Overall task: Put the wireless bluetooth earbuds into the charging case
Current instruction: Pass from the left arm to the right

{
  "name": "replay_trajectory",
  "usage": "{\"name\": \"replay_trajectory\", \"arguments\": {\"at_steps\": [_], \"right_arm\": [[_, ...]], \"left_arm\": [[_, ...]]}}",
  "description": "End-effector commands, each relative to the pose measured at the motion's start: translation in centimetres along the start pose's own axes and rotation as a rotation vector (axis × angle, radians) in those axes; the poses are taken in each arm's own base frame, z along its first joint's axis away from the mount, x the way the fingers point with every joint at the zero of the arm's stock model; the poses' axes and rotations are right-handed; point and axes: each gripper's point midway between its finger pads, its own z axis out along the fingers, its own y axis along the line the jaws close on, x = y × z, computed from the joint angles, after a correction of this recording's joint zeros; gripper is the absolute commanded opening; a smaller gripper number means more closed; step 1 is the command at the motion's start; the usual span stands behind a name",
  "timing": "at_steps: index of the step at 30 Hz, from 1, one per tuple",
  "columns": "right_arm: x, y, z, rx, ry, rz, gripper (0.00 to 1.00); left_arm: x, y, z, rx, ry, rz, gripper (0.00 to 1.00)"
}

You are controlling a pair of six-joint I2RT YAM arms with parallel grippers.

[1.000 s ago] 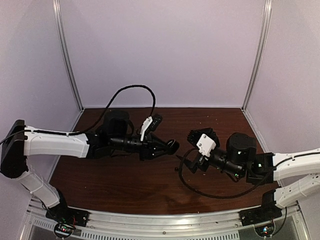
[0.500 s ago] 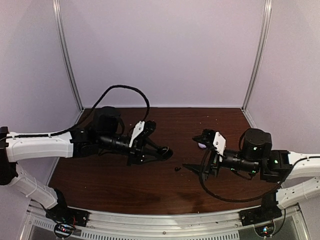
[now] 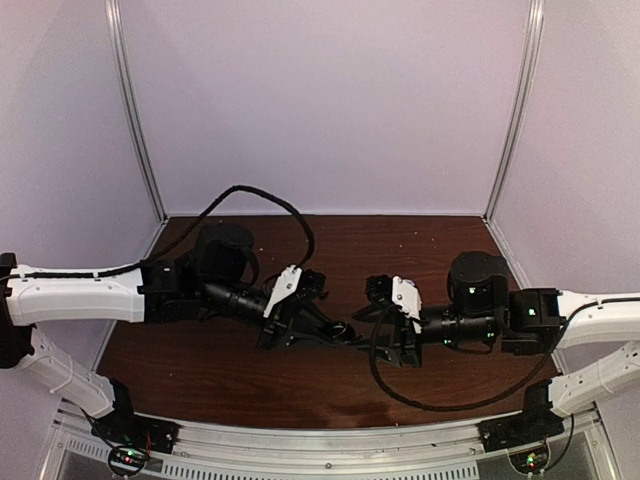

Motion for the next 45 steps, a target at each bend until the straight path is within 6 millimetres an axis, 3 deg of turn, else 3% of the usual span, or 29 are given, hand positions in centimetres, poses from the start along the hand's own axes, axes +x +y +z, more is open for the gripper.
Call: {"name": "replay_trajectory", "arguments": {"at_steps": [1, 9, 20, 33, 35, 37, 40, 45], "right_arm": [[-1.5, 0.4, 0.1, -0.037, -0.027, 0.007, 0.49], [-1.2, 0.8, 0.7, -0.056, -0.013, 0.008, 0.39], [-1.3, 1.0, 1.3, -0.064, -0.01, -0.006, 0.36], [-1.5, 1.6, 1.3, -0.099, -0.032, -0.005, 0.22], [-1.6, 1.5, 1.3, -0.093, -0.034, -0.001, 0.17], [-1.5, 1.4, 1.2, -0.081, -0.037, -0.002, 0.14], [-1.6, 1.0, 0.8, -0.053, -0.054, 0.006, 0.12], [-1.9, 0.6, 0.1, -0.024, -0.1, 0.019, 0.09]], "left_arm": [[-2.2, 0.5, 0.0, -0.028, -0.04, 0.056, 0.11], [-2.6, 1.0, 0.1, -0.05, -0.049, 0.043, 0.1], [-2.5, 1.5, 0.5, -0.058, -0.042, 0.03, 0.09], [-2.3, 1.7, 0.7, -0.068, -0.034, 0.034, 0.09], [-2.3, 2.0, 0.5, -0.085, -0.032, 0.033, 0.14], [-2.2, 2.3, 0.3, -0.113, -0.025, 0.021, 0.29], [-2.6, 2.8, -0.4, -0.168, -0.06, 0.019, 0.42], [-2.8, 3.0, -1.2, -0.214, -0.091, 0.01, 0.44]]}}
